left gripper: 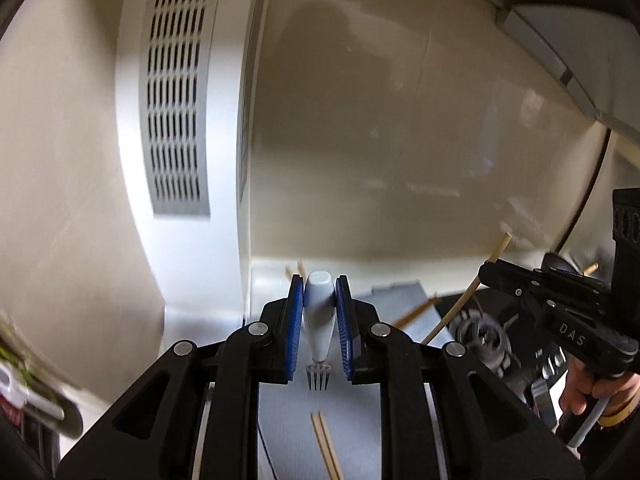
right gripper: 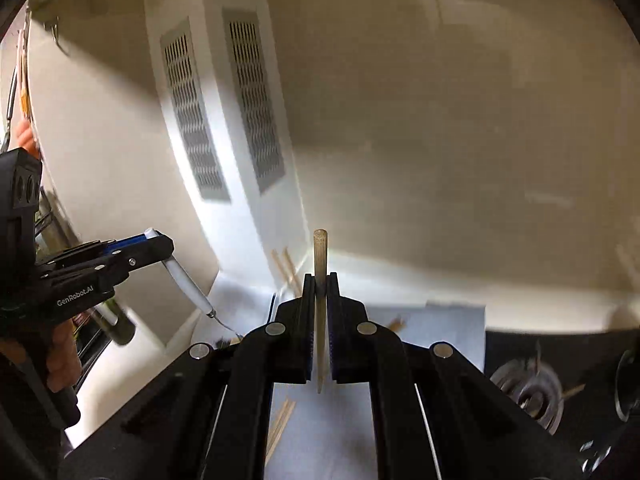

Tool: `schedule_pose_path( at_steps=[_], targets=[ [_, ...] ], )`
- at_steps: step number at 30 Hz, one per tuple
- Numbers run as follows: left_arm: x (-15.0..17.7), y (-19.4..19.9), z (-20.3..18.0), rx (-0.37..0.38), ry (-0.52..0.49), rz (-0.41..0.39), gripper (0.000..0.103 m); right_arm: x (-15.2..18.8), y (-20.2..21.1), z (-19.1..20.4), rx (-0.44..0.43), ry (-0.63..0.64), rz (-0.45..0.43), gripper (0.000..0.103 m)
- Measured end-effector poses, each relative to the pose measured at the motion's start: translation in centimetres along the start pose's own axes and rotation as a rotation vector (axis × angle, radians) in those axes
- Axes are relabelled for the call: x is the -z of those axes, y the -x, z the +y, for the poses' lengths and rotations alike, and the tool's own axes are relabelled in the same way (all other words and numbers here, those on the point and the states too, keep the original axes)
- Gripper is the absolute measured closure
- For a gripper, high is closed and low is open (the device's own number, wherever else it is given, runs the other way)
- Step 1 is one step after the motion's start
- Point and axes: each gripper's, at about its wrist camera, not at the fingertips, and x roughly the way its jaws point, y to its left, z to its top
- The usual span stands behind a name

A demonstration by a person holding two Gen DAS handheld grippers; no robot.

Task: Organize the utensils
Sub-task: 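Lower fork and chopstick into the clear holder and open both tools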

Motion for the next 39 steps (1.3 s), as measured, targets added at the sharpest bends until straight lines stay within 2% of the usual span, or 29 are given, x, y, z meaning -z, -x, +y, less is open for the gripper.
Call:
schedule_pose_path(
  at_steps=[5, 10, 18, 28, 29, 30, 31, 32, 33, 35, 39],
  targets=[
    [-2.6, -1.5, -0.4, 0.005, 0.002, -0.039, 0.087, -2.4, -1.1, -0.5, 0.042, 0.003, -0.048, 0.097],
    [-3.5, -3.8, -0.7, 0.02, 0.021, -0.041, 0.087, -3.4, -3.2, -0.8, 0.08, 0.015, -0.067, 0.097],
    [-2.4, -8.8, -0.4, 0.012, 0.027, 0.038, 0.087, -2.1, -6.2, -1.3, 0.093, 0.002, -0.012, 0.097],
    [-1.0, -11.5, -0.5, -0.016, -0.005, 0.099, 0.086, -0.1, -8.5, -1.5, 0.079, -0.016, 0.058, 0.095],
    [-0.9, -11.8, -0.4, -0.022, -0.005, 0.11, 0.083, 0.1, -8.6, -1.5, 0.075, -0.019, 0.064, 0.092],
    [-0.8, -12.3, -0.5, -0.026, -0.002, 0.135, 0.063, 0.4, -8.8, -1.6, 0.063, -0.024, 0.08, 0.09],
    [-0.6, -12.4, -0.4, -0.033, 0.004, 0.145, 0.049, 0.6, -8.9, -1.6, 0.054, -0.027, 0.092, 0.083],
    [-0.5, -12.3, -0.2, -0.043, 0.015, 0.139, 0.03, 0.8, -8.9, -1.6, 0.046, -0.032, 0.1, 0.073],
    [-0.5, -11.6, 0.1, -0.066, 0.029, 0.112, 0.023, 1.0, -8.8, -1.6, 0.04, -0.037, 0.101, 0.068],
    [-0.6, -10.9, 0.5, -0.088, 0.037, 0.098, 0.018, 1.2, -8.5, -1.6, 0.041, -0.038, 0.098, 0.061],
    [-0.3, -9.4, 1.1, -0.12, 0.037, 0.114, 0.017, 1.3, -7.2, -1.4, 0.046, -0.044, 0.078, 0.054]
  ],
)
